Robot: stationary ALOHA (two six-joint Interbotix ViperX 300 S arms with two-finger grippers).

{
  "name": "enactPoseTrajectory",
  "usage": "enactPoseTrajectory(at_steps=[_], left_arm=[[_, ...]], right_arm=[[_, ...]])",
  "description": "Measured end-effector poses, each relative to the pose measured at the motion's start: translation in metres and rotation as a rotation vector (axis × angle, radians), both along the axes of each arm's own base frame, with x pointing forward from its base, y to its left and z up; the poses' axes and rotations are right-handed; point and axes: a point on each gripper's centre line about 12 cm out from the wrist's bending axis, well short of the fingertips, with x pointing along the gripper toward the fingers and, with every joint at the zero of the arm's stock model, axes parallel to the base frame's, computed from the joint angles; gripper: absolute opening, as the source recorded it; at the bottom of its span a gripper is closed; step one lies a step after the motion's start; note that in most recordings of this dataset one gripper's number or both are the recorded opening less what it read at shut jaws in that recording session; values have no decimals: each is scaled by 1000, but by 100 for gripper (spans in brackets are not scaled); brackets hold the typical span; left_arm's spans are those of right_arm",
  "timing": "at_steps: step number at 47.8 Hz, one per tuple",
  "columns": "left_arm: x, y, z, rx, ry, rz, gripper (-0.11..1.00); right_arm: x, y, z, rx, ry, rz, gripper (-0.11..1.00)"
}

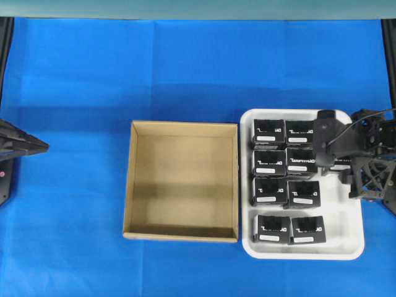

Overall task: Pick the box from inside the cardboard box.
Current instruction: 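Lower the servo box into the tray slot and open the right gripper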

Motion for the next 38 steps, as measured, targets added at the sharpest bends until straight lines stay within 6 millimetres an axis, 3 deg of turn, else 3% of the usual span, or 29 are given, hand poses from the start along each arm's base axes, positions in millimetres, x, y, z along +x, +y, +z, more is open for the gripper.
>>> enactPoseTrajectory(at_steps=[27, 34, 38], left_arm=[[0, 0, 0, -3, -1, 1, -7], [0, 0, 0, -5, -1, 1, -7], [0, 0, 0, -3, -1, 0, -7]], right_arm=[[-1, -8, -10, 15, -5, -34, 62], [-2, -6, -12, 35, -1, -55, 94], [-1, -6, -11, 37, -5, -62, 100]])
